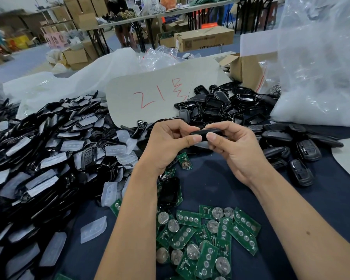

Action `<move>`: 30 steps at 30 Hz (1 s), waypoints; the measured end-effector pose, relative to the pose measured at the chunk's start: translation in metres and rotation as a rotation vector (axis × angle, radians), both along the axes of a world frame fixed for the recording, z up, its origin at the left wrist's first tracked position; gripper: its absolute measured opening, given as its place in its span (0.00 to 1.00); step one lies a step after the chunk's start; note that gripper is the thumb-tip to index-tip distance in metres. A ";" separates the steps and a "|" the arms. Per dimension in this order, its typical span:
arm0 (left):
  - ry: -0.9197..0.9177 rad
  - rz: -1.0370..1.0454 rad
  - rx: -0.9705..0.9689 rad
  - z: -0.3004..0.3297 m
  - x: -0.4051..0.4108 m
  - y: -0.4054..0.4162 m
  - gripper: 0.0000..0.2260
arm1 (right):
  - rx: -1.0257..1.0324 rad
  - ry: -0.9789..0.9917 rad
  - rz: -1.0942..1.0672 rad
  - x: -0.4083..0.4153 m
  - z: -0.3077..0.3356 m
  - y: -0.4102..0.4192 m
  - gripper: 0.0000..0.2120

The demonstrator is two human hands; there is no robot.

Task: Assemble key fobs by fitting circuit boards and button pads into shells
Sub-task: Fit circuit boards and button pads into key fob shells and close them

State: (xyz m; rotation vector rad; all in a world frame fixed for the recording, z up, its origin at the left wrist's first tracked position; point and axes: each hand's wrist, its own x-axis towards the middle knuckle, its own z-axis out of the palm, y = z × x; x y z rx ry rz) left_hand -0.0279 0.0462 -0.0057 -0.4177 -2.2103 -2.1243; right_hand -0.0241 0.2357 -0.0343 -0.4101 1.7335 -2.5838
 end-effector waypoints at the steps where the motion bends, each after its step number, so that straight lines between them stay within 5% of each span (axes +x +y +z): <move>1: -0.012 0.004 -0.001 0.000 0.000 0.000 0.06 | 0.005 -0.006 -0.009 0.000 -0.001 -0.001 0.08; 8: -0.192 -0.067 -0.033 -0.003 0.000 0.004 0.02 | 0.042 -0.016 -0.127 -0.004 -0.007 -0.002 0.12; 16: -0.172 -0.009 -0.029 -0.008 -0.002 0.014 0.06 | 0.005 -0.137 -0.196 -0.007 -0.011 -0.009 0.13; 30: -0.309 -0.069 0.025 0.000 0.001 0.001 0.12 | 0.043 -0.153 -0.071 -0.006 -0.008 -0.004 0.25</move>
